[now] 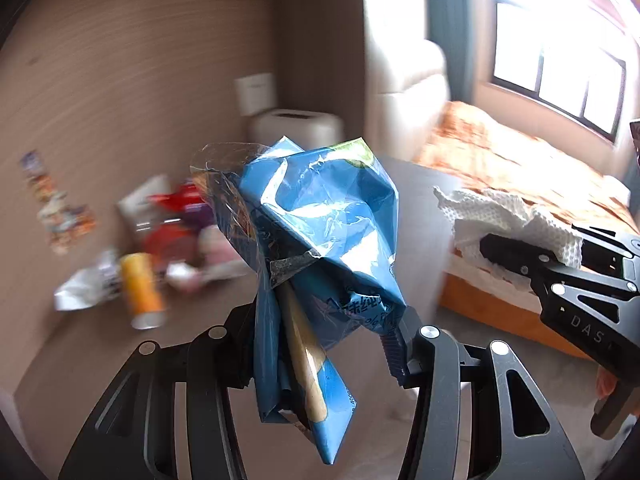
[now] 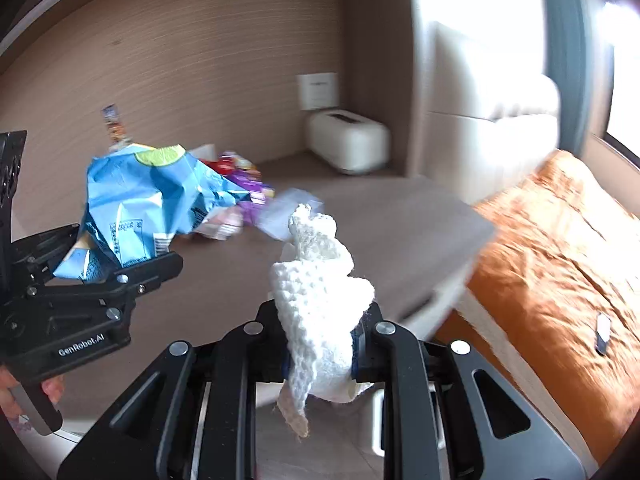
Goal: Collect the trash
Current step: 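Carry the chip bag and tissue to the bin and open both tools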
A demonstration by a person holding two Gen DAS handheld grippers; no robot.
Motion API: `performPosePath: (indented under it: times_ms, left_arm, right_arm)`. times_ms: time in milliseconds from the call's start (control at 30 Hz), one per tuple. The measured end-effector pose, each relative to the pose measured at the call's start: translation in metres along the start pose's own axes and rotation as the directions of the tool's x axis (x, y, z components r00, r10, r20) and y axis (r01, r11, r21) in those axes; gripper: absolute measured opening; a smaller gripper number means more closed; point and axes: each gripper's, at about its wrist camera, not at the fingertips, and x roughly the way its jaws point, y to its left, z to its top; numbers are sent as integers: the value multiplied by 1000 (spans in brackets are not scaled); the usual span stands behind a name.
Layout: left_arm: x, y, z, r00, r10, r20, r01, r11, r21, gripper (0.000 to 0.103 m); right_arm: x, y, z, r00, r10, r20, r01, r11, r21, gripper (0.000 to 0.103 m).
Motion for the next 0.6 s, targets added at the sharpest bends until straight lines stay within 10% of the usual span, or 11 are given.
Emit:
performPosePath:
  times_ms: [600]
  left_arm:
    - [155,-239,-62,965,-201,-170,227,962,151,49]
  right_arm:
    - [28,-200,-135,982,-135,-129,153,978,144,21]
